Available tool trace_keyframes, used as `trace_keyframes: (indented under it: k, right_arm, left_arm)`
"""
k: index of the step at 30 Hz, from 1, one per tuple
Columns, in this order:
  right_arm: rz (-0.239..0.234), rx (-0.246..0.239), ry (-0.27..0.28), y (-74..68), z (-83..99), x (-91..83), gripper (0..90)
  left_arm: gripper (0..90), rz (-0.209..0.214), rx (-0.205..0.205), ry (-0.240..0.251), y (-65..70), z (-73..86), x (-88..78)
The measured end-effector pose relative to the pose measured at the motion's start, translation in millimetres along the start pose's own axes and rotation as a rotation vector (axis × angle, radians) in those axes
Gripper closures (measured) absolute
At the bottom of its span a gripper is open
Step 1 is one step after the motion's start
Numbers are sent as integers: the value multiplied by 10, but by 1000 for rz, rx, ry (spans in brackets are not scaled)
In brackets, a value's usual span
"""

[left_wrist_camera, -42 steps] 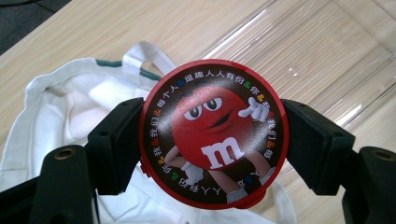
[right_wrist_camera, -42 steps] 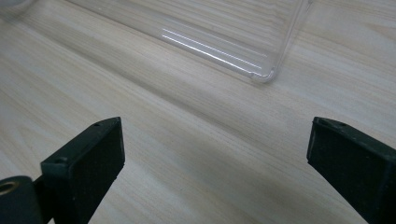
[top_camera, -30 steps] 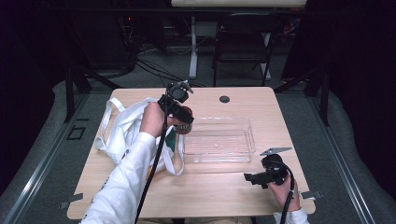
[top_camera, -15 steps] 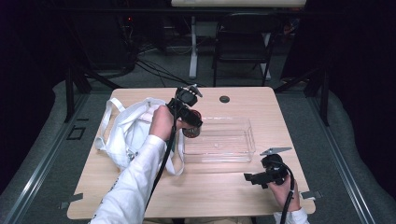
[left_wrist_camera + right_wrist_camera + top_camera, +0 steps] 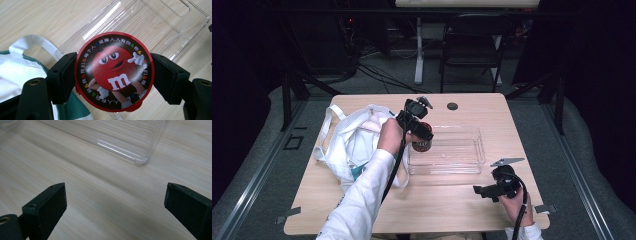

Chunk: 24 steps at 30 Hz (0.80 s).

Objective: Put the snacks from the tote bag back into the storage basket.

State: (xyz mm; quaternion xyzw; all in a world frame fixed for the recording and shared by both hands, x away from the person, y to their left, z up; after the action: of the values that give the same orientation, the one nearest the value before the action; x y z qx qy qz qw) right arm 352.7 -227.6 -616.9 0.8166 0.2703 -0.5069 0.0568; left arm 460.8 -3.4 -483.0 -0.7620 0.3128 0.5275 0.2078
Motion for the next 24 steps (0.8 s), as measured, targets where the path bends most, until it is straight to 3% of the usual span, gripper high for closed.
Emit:
trace_keyframes:
  k: [12,24]
  right_arm:
    - [1,0,2,-3,2,-4,38]
    - [0,-5,0,-10,5,-2,38]
  left_arm:
    - [263,14,8,-16,53,56,144]
    - [262,19,0,-56,65,202,397]
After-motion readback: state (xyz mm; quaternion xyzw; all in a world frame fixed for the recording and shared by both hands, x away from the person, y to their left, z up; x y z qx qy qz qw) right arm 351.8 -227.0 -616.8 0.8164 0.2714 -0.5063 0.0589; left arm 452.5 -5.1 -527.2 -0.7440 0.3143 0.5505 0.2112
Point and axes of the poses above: each handheld gripper's, and its own axes: x roughly forward along the jaws, z roughly out of its underside, y roughly to its right, the point moved 9 cm from there along x, roughly forward along the jaws, and after that the axes turned 7 degrees about -y, right-handed, at the moved point
